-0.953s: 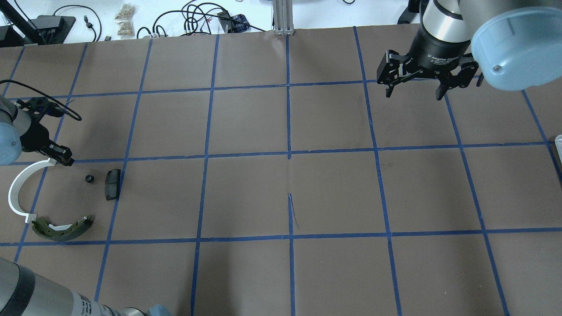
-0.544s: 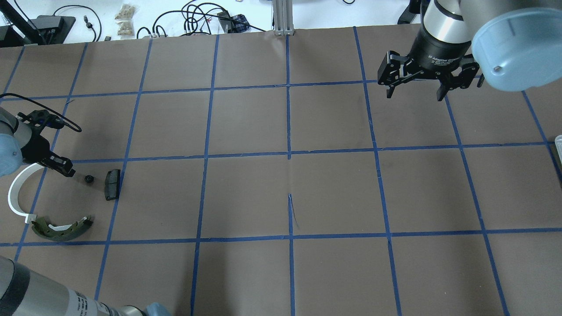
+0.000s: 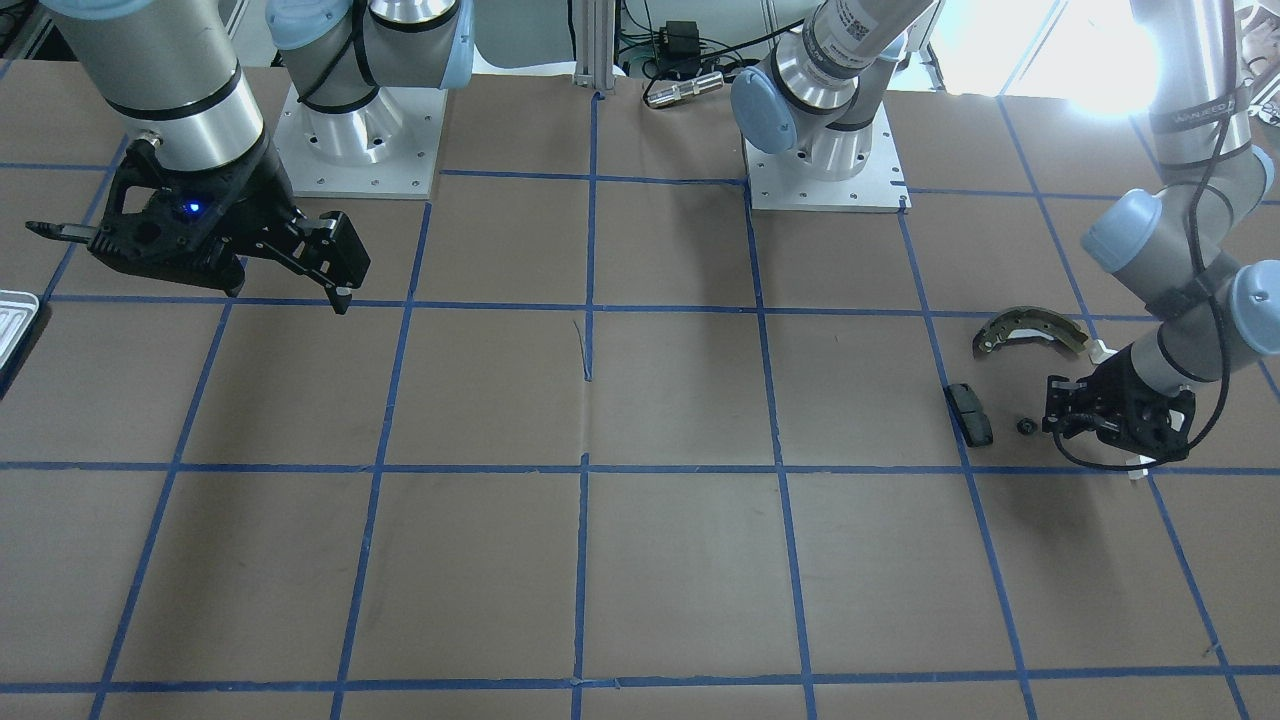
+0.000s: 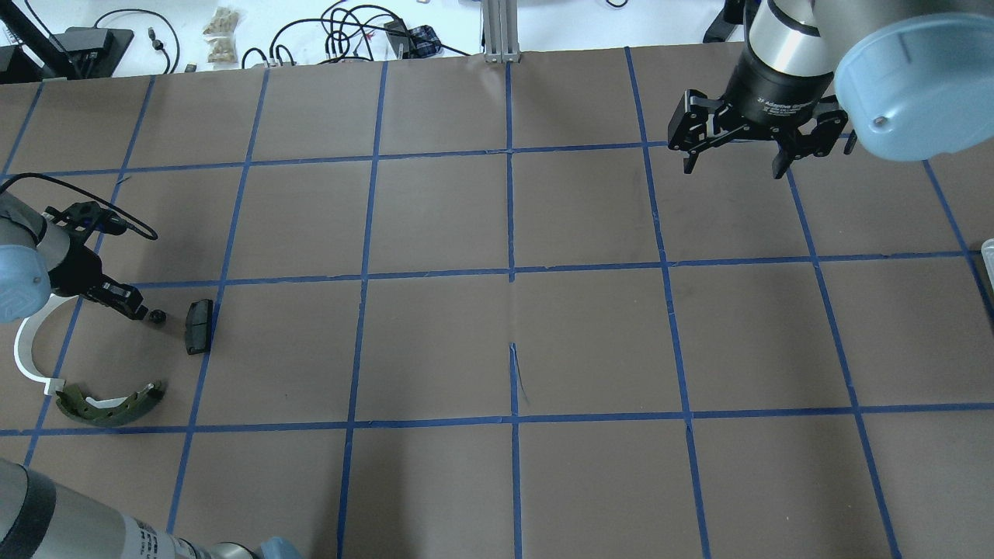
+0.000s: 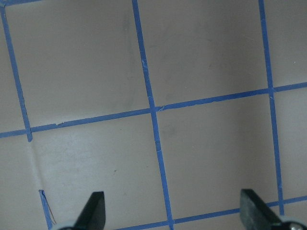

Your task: Place bearing gear from tray to pile

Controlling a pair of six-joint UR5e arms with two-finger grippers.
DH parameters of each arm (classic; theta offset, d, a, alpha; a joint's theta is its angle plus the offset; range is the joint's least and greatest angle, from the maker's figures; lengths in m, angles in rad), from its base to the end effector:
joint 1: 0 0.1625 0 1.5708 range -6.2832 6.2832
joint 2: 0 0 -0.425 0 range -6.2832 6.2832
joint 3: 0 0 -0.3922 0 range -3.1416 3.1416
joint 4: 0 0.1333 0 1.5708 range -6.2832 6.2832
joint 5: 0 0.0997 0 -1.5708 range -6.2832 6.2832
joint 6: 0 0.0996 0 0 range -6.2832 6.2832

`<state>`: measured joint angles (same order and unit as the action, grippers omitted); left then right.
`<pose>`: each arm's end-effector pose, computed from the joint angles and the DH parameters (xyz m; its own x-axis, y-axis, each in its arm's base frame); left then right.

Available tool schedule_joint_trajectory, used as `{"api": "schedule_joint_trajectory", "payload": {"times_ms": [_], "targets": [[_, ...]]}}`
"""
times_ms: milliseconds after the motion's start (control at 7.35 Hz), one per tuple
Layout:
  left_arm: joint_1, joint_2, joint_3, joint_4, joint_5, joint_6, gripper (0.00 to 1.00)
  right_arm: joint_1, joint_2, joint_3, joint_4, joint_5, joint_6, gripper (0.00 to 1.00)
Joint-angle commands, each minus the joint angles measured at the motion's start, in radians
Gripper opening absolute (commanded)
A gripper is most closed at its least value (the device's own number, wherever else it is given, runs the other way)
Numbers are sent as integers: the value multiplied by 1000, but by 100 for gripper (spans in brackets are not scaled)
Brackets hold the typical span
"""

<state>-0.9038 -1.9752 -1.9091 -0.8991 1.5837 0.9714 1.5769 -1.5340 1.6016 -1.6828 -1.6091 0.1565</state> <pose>0.2356 -0.5126 0.1816 -0.9530 0.2985 0.0513 0.3010 0.9523 0.0507 0.1326 -0.5102 0.4657 -0.9880 0.1514 0.0309 0.1497 0.9875 -0.0498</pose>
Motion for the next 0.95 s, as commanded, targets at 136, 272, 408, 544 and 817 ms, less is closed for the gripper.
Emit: {"api": "schedule_joint_trajectory", "payload": {"times_ms": [136,272,408,544,817], "targets": [[0,-1,-1,-3,-17,0,49,0,0,0,0,0,0,100],[-1,1,-1,-9,-19,-2,65,0,0,0,0,0,0,100],[-1,4,2,-30,-21,-6,68,0,0,0,0,0,0,100],[-4,9,8,-46,-21,-20,68,0,0,0,0,0,0,100],[-33,45,31,-96,-17,-51,69,0,0,0,0,0,0,100]]}}
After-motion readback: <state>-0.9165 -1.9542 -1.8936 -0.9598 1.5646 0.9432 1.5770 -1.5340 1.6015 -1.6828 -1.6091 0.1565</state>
